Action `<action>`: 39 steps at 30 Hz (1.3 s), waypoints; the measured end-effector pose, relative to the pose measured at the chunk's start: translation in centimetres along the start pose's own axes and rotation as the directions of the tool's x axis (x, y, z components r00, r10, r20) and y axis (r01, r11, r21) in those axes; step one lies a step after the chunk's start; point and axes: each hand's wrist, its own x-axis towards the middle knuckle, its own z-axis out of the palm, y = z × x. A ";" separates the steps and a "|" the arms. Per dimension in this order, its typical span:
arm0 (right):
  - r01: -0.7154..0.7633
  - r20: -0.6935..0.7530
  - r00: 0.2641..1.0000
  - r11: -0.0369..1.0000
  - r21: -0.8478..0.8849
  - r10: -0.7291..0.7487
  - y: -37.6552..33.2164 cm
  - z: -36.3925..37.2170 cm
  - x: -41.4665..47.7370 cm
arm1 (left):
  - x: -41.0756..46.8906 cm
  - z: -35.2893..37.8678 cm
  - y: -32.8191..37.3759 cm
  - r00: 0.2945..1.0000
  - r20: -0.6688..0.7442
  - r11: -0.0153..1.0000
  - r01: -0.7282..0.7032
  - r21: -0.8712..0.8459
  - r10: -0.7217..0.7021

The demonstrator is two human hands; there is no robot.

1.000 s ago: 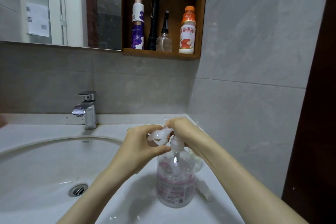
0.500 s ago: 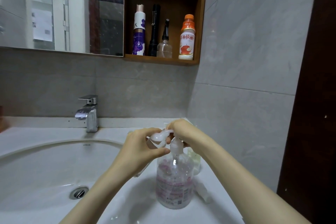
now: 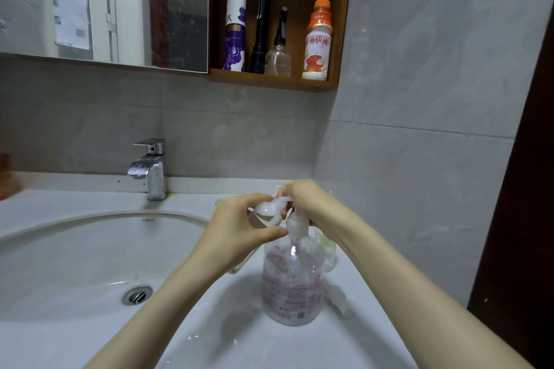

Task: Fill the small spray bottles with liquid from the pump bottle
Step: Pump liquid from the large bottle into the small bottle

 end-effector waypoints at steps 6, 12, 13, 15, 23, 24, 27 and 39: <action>-0.014 -0.001 1.000 0.999 0.048 0.014 0.6 0.5 0.4 | -0.3 0.0 0.0 1.000 0.013 1.000 0.010 -0.012 -0.009; -0.017 0.014 1.000 0.999 0.034 0.017 0.3 0.4 0.5 | -0.3 -0.1 -0.2 1.000 0.009 1.000 0.002 -0.019 -0.002; -0.018 0.015 1.000 1.000 0.022 0.018 0.3 0.4 0.5 | -0.2 -0.1 -0.2 1.000 0.003 1.000 0.005 -0.013 -0.005; -0.028 0.015 0.999 1.000 -0.004 0.028 0.4 0.5 0.5 | -0.3 0.0 -0.3 1.000 0.008 1.000 0.022 0.003 -0.022; -0.059 0.007 0.998 0.997 -0.040 0.060 0.8 0.4 -0.1 | -0.5 0.0 -0.1 0.999 0.003 0.999 0.036 0.019 -0.036; -0.067 0.005 0.998 0.997 -0.030 0.067 0.7 0.4 -0.1 | -0.6 0.0 -0.1 0.999 0.005 0.999 0.034 0.018 -0.034; -0.105 -0.012 0.994 0.993 -0.051 0.104 0.0 0.1 -0.2 | -0.5 -0.2 -0.1 0.999 0.010 0.999 0.033 0.019 -0.033; -0.188 0.066 0.967 0.865 -0.465 0.245 -2.1 0.4 0.6 | -0.4 -0.3 -0.2 0.999 -0.011 0.999 0.048 -0.004 -0.048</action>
